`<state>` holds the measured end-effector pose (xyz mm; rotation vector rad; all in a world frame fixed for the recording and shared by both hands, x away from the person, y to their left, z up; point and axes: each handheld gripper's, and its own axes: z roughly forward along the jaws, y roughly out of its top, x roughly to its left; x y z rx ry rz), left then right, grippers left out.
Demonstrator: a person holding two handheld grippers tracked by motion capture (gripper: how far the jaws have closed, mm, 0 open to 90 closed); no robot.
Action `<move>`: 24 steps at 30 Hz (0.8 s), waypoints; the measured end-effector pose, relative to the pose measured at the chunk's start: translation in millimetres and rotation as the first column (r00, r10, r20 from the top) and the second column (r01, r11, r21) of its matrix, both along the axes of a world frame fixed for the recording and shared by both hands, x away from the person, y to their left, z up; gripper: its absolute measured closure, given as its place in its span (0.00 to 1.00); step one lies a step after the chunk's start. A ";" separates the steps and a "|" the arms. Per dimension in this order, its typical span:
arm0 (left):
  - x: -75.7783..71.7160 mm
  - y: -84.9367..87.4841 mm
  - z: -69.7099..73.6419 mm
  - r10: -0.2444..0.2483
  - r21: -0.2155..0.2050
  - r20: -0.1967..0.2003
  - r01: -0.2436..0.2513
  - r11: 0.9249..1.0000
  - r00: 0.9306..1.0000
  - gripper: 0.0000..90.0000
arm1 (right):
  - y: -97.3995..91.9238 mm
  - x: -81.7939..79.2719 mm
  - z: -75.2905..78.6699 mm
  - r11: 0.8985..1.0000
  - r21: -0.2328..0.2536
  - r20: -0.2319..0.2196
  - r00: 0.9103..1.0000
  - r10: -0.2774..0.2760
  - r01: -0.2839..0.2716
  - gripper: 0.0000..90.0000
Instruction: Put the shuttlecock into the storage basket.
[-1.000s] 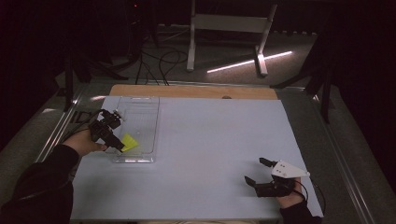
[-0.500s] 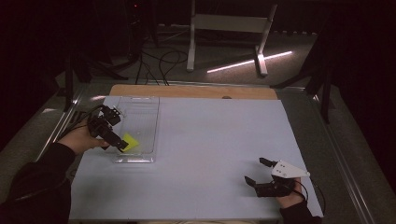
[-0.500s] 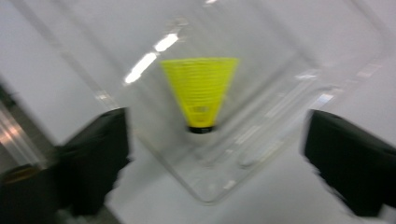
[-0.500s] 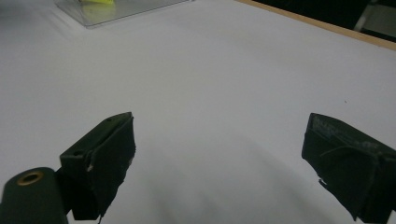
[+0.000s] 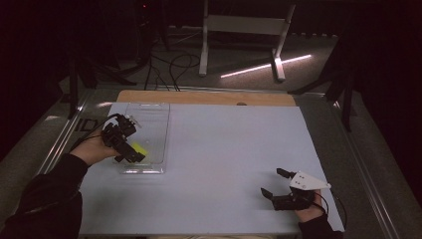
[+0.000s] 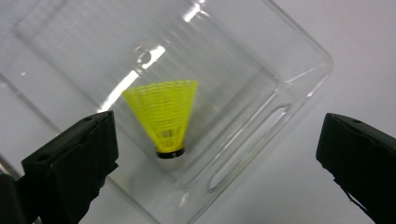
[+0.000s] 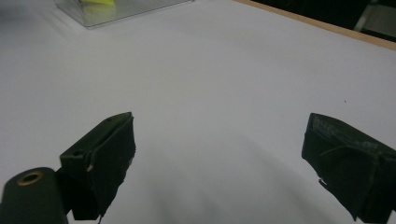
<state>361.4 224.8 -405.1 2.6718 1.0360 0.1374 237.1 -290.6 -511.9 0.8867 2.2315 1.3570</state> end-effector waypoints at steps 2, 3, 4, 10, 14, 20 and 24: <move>0.5 -2.5 1.1 0.002 -0.004 0.005 -0.002 1.000 1.000 0.00 | -0.4 -0.3 0.0 1.000 0.000 0.001 1.000 -0.001 0.001 0.11; 0.9 -4.6 3.0 0.004 -0.027 0.013 -0.004 1.000 1.000 0.00 | -1.0 -0.3 0.2 1.000 0.002 0.003 1.000 -0.002 0.002 0.11; 0.9 -4.6 3.0 0.004 -0.027 0.013 -0.004 1.000 1.000 0.00 | -1.0 -0.3 0.2 1.000 0.002 0.003 1.000 -0.002 0.002 0.11; 0.2 -14.5 10.1 -0.003 -0.074 0.026 0.005 0.997 1.000 0.00 | -0.5 -0.1 0.1 1.000 0.003 -0.002 1.000 -0.002 0.002 0.11; -0.2 -25.2 13.9 -0.017 -0.096 0.031 0.020 0.995 0.999 0.00 | -0.8 -0.3 -0.2 1.000 0.001 -0.002 1.000 -0.002 0.002 0.11; -0.9 -42.3 19.0 -0.043 -0.153 0.045 0.049 0.987 0.998 0.00 | -0.6 -0.6 0.2 1.000 0.001 0.000 1.000 -0.003 0.003 0.11; -2.7 -54.8 18.9 -0.085 -0.170 0.058 0.094 0.981 0.995 0.00 | -0.9 -0.8 0.3 1.000 0.002 0.003 1.000 -0.003 0.003 0.11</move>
